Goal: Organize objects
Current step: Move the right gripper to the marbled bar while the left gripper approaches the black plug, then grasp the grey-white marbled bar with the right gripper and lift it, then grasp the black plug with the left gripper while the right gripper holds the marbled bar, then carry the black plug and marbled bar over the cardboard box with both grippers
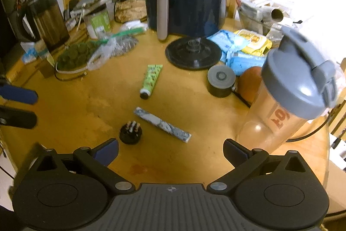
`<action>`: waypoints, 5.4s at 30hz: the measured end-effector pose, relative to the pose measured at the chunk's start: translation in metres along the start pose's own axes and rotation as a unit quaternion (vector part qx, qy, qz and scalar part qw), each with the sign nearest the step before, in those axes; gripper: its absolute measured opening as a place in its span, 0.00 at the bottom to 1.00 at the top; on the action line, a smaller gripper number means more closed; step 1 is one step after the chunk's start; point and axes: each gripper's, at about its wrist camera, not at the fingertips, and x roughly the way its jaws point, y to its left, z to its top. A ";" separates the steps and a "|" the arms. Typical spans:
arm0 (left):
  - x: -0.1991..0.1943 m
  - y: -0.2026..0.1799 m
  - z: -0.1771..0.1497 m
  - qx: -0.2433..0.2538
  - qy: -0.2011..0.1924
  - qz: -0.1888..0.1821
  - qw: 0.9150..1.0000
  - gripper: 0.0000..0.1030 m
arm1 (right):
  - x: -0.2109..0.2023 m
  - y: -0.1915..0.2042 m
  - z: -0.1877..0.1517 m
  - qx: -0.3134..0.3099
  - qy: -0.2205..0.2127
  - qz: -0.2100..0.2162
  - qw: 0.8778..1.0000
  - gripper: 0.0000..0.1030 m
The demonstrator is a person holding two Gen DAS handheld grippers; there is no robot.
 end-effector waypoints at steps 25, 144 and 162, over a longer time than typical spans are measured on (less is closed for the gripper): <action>-0.002 0.039 0.005 -0.028 -0.001 0.014 1.000 0.48 | 0.103 0.012 0.016 -0.070 0.067 -0.003 0.995 0.67; 0.135 -0.007 0.025 0.036 0.070 0.053 0.995 0.39 | -0.056 -0.041 -0.065 0.209 -0.042 -0.022 0.977 0.16; 0.079 -0.017 0.021 0.050 0.029 0.046 0.997 0.39 | -0.062 -0.035 -0.060 0.200 -0.046 0.004 0.979 0.16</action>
